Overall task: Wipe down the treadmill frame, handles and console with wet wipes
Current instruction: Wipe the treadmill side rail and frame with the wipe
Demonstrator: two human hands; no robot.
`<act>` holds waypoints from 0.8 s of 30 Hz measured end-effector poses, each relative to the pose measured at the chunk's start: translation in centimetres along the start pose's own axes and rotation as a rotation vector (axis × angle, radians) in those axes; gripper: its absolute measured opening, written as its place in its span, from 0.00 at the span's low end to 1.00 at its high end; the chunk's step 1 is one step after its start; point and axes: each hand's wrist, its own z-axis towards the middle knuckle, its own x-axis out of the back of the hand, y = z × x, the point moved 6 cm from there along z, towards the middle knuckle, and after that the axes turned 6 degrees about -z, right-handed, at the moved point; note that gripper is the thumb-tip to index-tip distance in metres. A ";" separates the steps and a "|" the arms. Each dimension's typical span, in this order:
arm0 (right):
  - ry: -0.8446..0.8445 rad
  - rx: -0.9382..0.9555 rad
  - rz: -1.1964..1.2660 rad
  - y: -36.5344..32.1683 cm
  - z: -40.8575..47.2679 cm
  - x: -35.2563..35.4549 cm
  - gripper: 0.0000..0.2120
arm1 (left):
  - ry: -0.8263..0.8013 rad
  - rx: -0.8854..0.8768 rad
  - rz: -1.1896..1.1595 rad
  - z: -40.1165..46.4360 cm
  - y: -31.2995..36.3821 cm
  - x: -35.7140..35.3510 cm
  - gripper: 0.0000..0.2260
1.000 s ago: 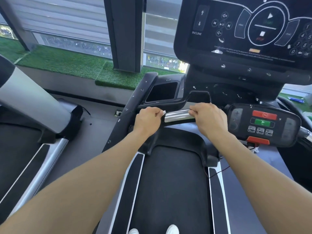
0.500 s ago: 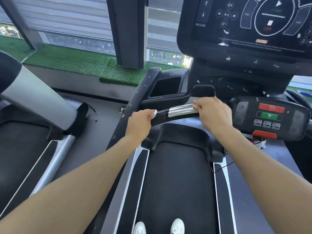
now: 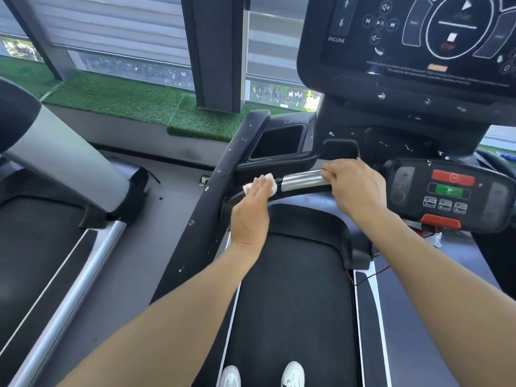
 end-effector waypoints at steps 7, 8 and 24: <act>-0.003 0.001 -0.010 0.1 0.0 -0.1 0.08 | -0.024 0.273 0.131 -0.7 -3.2 0.3 0.16; 0.000 0.008 -0.010 0.1 -0.1 -0.3 0.07 | -0.012 0.269 0.089 -0.8 -2.3 -0.3 0.18; 0.040 0.027 0.020 -0.1 -0.2 -0.2 0.10 | 0.013 -0.063 -0.135 0.0 3.5 -1.9 0.25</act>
